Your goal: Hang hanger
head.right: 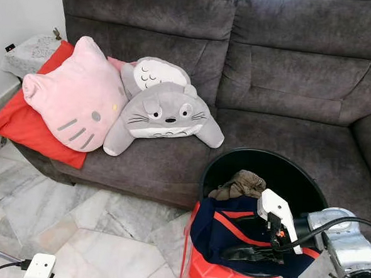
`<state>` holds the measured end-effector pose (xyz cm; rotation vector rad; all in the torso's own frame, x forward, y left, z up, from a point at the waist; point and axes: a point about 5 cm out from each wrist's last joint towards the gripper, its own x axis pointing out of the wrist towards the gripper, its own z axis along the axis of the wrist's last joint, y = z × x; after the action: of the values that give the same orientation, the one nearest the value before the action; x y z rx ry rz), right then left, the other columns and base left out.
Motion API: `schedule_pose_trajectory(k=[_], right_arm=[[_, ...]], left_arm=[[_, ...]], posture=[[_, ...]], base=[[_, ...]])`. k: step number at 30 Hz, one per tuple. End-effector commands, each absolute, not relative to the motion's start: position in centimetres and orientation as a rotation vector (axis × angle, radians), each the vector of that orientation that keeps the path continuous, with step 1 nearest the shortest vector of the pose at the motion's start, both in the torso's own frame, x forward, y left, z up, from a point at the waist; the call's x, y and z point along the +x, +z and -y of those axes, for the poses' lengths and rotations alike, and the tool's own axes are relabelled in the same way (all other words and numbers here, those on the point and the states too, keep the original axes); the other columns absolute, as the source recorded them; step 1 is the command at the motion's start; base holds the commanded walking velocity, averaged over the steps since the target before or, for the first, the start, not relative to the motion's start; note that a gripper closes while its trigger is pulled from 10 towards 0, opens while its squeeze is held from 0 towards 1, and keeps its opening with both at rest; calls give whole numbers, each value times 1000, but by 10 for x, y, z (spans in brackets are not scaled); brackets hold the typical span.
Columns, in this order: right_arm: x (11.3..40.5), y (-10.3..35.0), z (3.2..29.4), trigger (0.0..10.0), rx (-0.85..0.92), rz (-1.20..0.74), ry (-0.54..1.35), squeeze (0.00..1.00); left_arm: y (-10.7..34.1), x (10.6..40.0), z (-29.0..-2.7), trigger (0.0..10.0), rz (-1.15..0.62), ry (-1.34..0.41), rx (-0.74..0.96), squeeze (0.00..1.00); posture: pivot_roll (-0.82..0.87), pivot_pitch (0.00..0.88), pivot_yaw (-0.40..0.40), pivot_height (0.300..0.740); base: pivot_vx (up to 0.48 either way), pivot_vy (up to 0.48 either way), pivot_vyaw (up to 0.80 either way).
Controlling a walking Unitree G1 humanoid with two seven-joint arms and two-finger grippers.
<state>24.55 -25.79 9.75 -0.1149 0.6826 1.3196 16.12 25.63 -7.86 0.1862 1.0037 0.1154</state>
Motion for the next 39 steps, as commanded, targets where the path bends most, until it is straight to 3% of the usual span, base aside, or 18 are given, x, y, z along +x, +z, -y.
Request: schedule_pose_trajectory(k=[1,20,39], right_arm=[[243,97,256,0,-67,-672,1330,0],[233,83,265,0,25,-723,1267,0],[243,86,267,0,41,-652,1176,0]], left_arm=[[-80,155,-260,10000,-1027,118,199,0],[-80,155,-261,10000,-1026,116,202,0],[-80,155,-261,10000,-1023,120,201,0]], posture=[[-189,66,31,740],[-187,65,34,740],[-185,69,35,740]], base=[[0,0,0],[0,0,0],[0,0,0]])
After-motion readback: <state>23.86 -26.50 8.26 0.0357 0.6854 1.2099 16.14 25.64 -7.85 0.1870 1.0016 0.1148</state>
